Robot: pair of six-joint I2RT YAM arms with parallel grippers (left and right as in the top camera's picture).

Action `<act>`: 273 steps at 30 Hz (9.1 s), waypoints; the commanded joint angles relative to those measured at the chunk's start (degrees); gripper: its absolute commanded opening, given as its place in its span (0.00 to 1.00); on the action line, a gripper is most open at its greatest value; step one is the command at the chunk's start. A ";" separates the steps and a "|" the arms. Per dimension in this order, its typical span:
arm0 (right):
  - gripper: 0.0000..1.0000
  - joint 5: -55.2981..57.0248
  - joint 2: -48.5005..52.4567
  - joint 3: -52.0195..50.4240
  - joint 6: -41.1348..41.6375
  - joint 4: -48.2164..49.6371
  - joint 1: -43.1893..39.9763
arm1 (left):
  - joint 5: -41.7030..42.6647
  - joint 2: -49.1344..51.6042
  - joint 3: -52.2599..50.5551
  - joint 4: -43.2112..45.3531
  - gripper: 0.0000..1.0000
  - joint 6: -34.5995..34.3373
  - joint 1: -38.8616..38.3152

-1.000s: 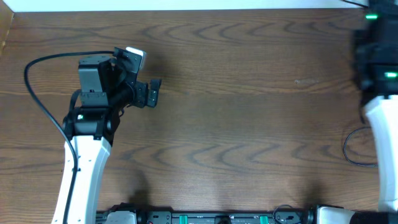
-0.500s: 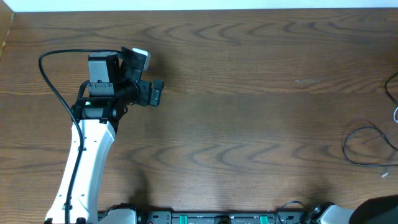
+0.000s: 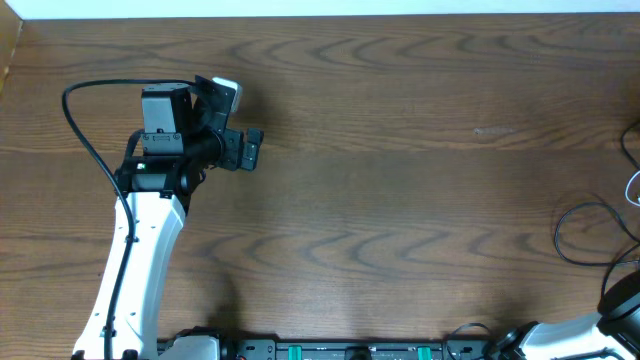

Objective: Untangle cables

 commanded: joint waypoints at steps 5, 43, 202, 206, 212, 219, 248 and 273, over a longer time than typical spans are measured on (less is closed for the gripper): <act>0.99 2.29 -10.38 0.39 -0.46 1.84 9.16 | -0.55 0.26 0.35 0.92 1.00 -0.70 -0.02; 0.99 10.12 -96.63 -0.11 2.32 -13.20 19.61 | -23.39 -46.42 0.35 10.29 1.00 -9.27 0.00; 0.99 -10.60 -99.45 -76.32 -54.21 9.42 37.68 | -26.36 -76.08 -31.36 -8.63 1.00 -43.91 0.00; 0.99 -10.60 -99.45 -76.32 -54.21 9.42 37.68 | -29.57 -76.08 -37.88 -2.12 1.00 -43.28 0.00; 0.99 -10.60 -99.45 -76.32 -54.21 9.42 37.68 | -30.14 -76.08 -49.29 12.81 1.00 -40.24 -0.02; 0.99 -10.60 -99.45 -76.32 -54.21 9.42 37.68 | -26.84 -76.08 -61.11 25.73 1.00 -42.36 0.00; 0.99 -10.60 -99.45 -76.32 -54.21 9.42 37.68 | -24.57 -74.99 -62.25 24.61 1.00 -32.72 0.00; 0.99 -10.60 -99.45 -76.32 -54.21 9.42 37.68 | -24.57 -74.99 -62.25 24.63 0.99 -32.72 0.00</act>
